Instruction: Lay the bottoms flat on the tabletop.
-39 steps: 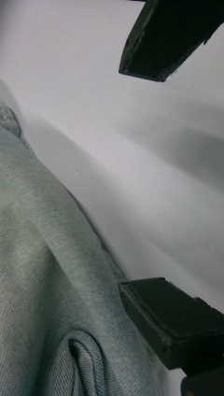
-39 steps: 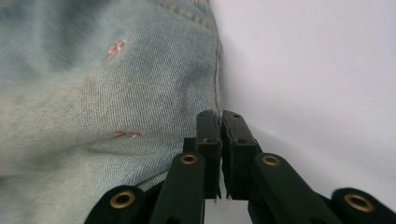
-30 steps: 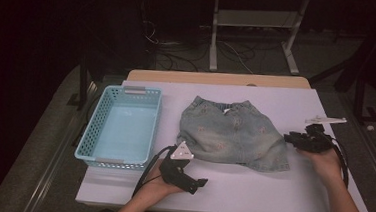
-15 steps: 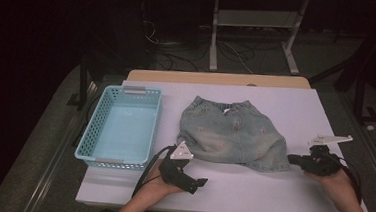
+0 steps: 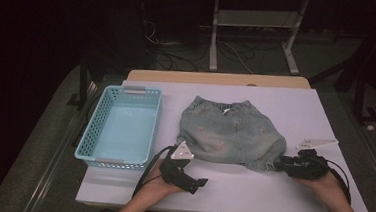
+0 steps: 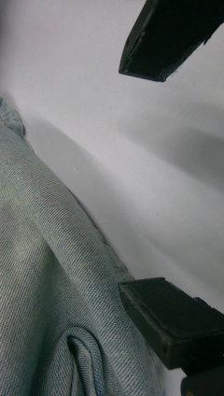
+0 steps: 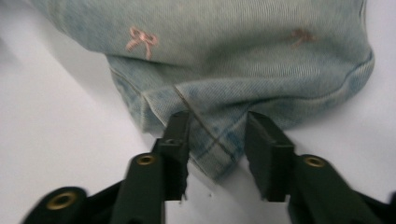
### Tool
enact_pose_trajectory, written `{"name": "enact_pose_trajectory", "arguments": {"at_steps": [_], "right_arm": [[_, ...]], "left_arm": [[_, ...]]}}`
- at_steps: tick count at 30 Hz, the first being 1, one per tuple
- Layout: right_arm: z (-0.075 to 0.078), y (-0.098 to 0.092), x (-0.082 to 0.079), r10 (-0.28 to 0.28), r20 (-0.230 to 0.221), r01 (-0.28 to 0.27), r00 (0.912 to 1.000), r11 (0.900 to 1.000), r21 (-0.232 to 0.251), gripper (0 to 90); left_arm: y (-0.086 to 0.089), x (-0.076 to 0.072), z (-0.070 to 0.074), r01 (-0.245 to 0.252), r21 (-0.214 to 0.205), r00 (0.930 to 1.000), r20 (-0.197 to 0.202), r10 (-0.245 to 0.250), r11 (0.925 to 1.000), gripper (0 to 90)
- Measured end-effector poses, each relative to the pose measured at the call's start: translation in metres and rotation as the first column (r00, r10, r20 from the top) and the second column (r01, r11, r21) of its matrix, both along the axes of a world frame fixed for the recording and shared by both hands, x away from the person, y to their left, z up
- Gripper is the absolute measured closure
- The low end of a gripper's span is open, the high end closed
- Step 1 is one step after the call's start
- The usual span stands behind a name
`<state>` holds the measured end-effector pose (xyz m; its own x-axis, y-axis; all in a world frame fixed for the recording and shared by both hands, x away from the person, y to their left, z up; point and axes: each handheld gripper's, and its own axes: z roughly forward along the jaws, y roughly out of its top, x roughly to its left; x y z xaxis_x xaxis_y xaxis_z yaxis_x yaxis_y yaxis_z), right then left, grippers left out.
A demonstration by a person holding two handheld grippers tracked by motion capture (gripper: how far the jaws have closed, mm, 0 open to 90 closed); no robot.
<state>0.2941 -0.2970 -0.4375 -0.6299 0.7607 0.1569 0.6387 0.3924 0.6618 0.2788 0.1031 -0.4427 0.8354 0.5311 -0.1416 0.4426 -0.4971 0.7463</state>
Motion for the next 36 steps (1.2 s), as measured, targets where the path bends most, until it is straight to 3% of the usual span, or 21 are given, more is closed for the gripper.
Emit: {"name": "enact_pose_trajectory", "arguments": {"at_steps": [5, 10, 16, 22, 26, 32, 36], "right_arm": [[-0.005, 0.006, 0.001, 0.027, 0.006, -0.027, 0.9996, 0.9993, -0.027, 56.5], [-0.007, 0.013, 0.003, 0.05, 0.027, -0.047, 0.9984, 0.9944, -0.095, 70.7], [-0.002, 0.012, 0.0, 0.054, 0.036, -0.049, 0.9979, 0.9911, -0.123, 78.5], [0.013, 0.002, -0.014, 0.017, 0.06, -0.011, 0.998, 0.9946, -0.103, 79.1], [0.015, -0.006, -0.024, -0.002, 0.07, 0.009, 0.9976, 0.9948, -0.102, 79.1], [0.02, -0.033, -0.036, -0.076, 0.088, 0.082, 0.9932, 0.995, -0.057, 79.1], [0.018, -0.051, -0.035, -0.124, 0.081, 0.128, 0.989, 0.991, -0.041, 79.0]], "left_arm": [[-0.001, 0.0, 0.0, 0.002, 0.001, 1.0, 0.0, -0.002, 1.0, 0.0], [-0.001, 0.0, -0.001, 0.002, 0.0, 1.0, 0.0, -0.002, 1.0, 0.0], [-0.001, -0.001, 0.0, 0.001, -0.002, 1.0, 0.001, -0.001, 1.0, 0.0], [-0.001, 0.0, 0.0, 0.001, 0.0, 1.0, 0.0, -0.001, 1.0, 0.0], [0.0, -0.001, 0.001, -0.003, -0.003, 1.0, 0.004, 0.003, 1.0, 0.0], [0.001, -0.001, 0.001, -0.003, -0.005, 1.0, 0.006, 0.003, 1.0, 0.0], [0.001, -0.001, 0.002, -0.005, -0.006, 1.0, 0.005, 0.005, 1.0, 0.0]]}}
